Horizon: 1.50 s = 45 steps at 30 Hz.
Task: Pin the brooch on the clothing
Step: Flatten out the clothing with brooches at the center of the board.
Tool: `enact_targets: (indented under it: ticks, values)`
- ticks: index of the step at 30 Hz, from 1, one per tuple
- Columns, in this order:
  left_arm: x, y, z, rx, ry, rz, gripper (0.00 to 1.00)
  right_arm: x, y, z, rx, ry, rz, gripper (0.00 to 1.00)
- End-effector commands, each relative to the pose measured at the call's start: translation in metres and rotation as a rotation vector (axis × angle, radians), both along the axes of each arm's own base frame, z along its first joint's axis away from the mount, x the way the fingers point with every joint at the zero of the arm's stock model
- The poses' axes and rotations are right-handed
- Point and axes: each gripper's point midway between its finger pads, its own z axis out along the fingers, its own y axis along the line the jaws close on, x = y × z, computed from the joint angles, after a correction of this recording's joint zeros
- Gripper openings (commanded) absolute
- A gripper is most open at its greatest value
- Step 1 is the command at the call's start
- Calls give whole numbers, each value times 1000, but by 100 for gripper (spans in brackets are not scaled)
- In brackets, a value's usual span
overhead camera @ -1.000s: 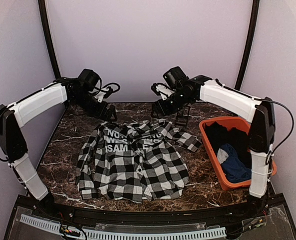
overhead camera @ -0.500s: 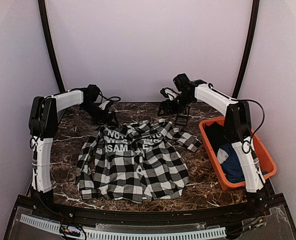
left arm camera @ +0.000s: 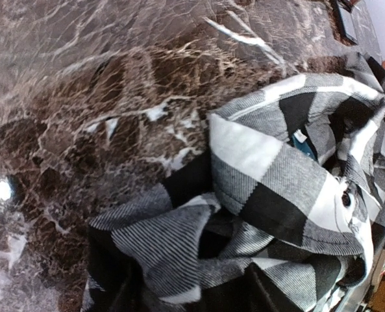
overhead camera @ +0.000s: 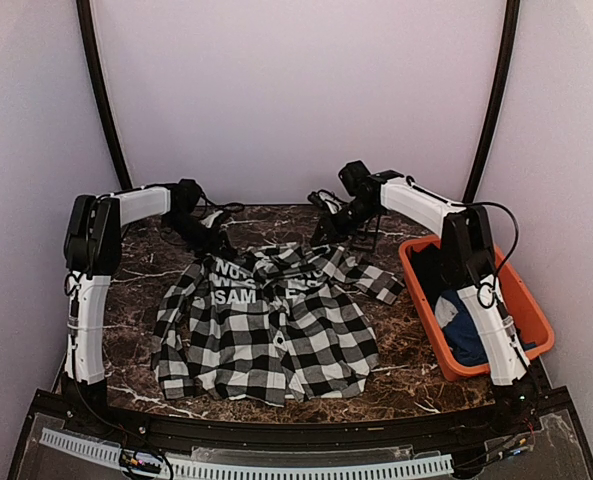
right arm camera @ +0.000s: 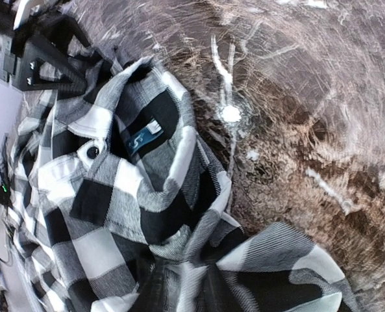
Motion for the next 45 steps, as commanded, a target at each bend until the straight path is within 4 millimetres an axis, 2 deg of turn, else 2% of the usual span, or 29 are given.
enact_targets:
  ticks: [1, 2, 5, 6, 7, 8, 9, 10, 11, 12, 13, 14, 15, 16, 17, 19, 21, 22, 24, 28, 32, 34, 35, 38, 42, 45]
  values:
    - [-1, 3, -7, 36, 23, -5, 41, -4, 6, -9, 21, 36, 21, 6]
    - [1, 6, -9, 60, 16, 3, 35, -2, 5, -9, 17, 13, 33, 0]
    - [11, 14, -4, 109, -24, 26, 6, 4, 5, -3, 14, -37, 34, 0]
    - [16, 18, -3, 133, -46, 43, 3, 7, 4, 0, 12, -65, 30, 0]
    - [20, 20, 5, 143, -77, 54, 1, 10, 5, 3, 16, -96, 31, 0]
    - [27, 24, 4, 160, -113, 77, 1, 14, 5, 8, 21, -131, 28, 0]
    - [40, 23, 24, 148, -201, 102, 1, 18, 4, 18, 25, -182, 19, 0]
    - [37, 28, 18, 167, -209, 117, 1, 23, 3, 22, 25, -222, 7, 0]
    - [50, 27, 43, 145, -307, 147, 1, 27, 2, 28, 25, -261, -5, 0]
    - [46, 30, 39, 152, -313, 157, 1, 31, 1, 33, 27, -300, -16, 0]
    - [55, 29, 62, 130, -402, 174, 1, 37, 2, 42, 44, -351, -29, 0]
    - [51, 31, 58, 132, -405, 177, 1, 40, 2, 48, 54, -380, -37, 0]
    - [57, 31, 73, 119, -463, 187, 1, 43, 2, 53, 66, -413, -50, 0]
    - [54, 31, 70, 120, -465, 188, 1, 47, 2, 59, 80, -442, -64, 0]
    - [57, 31, 81, 109, -503, 193, 1, 50, 3, 62, 89, -463, -78, 0]
    - [58, 31, 88, 91, -531, 217, 1, 57, 2, 72, 106, -518, -114, 0]
    - [53, 33, 83, 85, -544, 229, 1, 61, 1, 75, 117, -566, -143, 0]
    - [53, 34, 88, 82, -560, 235, 2, 64, 0, 81, 123, -603, -160, 0]
    - [55, 37, 88, 84, -582, 254, 6, 71, 0, 88, 121, -666, -198, 0]
    - [67, 47, 82, 131, -608, 312, 16, 95, 2, 88, 82, -762, -293, 0]
    - [76, 52, 70, 149, -623, 351, 24, 108, 12, 80, 62, -840, -357, 0]
    - [82, 55, 70, 149, -655, 372, 33, 113, 17, 78, 41, -879, -384, 0]
    - [83, 57, 69, 157, -664, 383, 34, 118, 18, 72, 21, -887, -408, 0]
    - [93, 70, 66, 215, -705, 446, 34, 137, 19, 59, -37, -895, -474, 0]
    - [103, 86, 53, 288, -710, 519, 30, 155, 16, 46, -101, -917, -548, 0]
    - [105, 92, 40, 327, -693, 548, 25, 159, 19, 48, -88, -928, -571, 0]
